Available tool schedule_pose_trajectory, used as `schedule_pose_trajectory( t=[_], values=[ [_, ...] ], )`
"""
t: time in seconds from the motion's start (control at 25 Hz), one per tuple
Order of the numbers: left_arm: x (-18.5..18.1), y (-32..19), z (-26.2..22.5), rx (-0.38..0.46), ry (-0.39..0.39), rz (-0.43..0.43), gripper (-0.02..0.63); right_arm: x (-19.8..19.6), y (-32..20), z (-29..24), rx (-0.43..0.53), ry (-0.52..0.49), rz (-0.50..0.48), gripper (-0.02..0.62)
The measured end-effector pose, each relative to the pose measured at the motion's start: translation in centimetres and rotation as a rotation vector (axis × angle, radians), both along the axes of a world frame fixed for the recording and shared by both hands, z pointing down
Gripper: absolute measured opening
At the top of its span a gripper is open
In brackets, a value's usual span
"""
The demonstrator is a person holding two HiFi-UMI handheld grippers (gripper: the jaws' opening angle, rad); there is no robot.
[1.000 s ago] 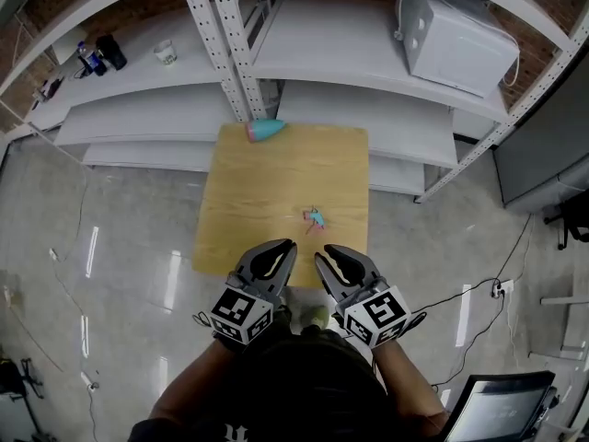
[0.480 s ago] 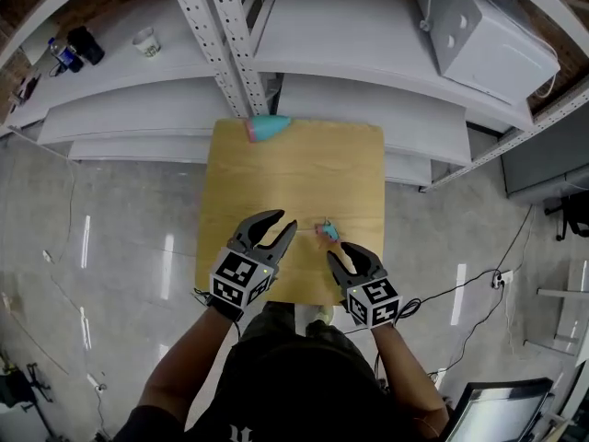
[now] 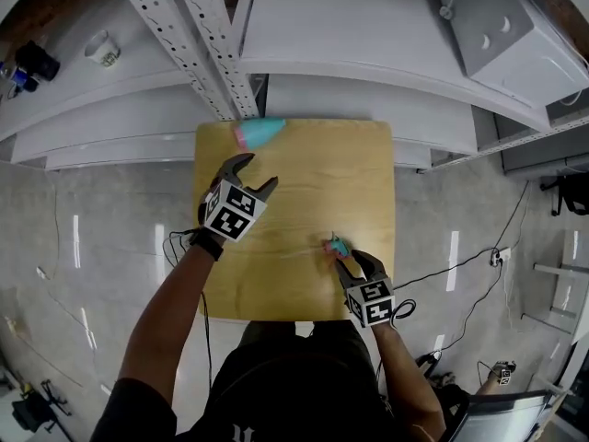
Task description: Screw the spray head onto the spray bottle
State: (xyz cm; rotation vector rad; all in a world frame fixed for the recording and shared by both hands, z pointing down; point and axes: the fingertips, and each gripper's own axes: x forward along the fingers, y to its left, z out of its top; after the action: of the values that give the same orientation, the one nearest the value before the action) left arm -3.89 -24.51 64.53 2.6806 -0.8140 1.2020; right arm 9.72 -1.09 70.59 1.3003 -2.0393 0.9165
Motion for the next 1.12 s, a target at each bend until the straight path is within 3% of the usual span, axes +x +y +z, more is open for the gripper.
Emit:
schedule_pose_trajectory(
  t=[0.36, 0.56, 0.88, 1.12],
  values=[
    [1.0, -7.3, 5.9, 0.051, -0.327, 0.113, 0.364, 0.6, -1.0, 3.2, -0.053, 0.029, -0.069, 0.167],
    [0.4, -10.5, 10.0, -0.031, -0.460, 0.148, 0.393, 0.8, -1.2, 4.9, -0.099, 0.012, -0.062, 0.195],
    [-0.5, -12.7, 14.8, -0.129, -0.593, 0.194, 0.430, 2.0, -1.8, 7.2, -0.175, 0.043, -0.090, 0.212],
    [-0.5, -12.4, 15.5, -0.164, -0.607, 0.187, 0.430, 1.6, -1.7, 9.1, -0.246, 0.085, -0.139, 0.212]
  ],
)
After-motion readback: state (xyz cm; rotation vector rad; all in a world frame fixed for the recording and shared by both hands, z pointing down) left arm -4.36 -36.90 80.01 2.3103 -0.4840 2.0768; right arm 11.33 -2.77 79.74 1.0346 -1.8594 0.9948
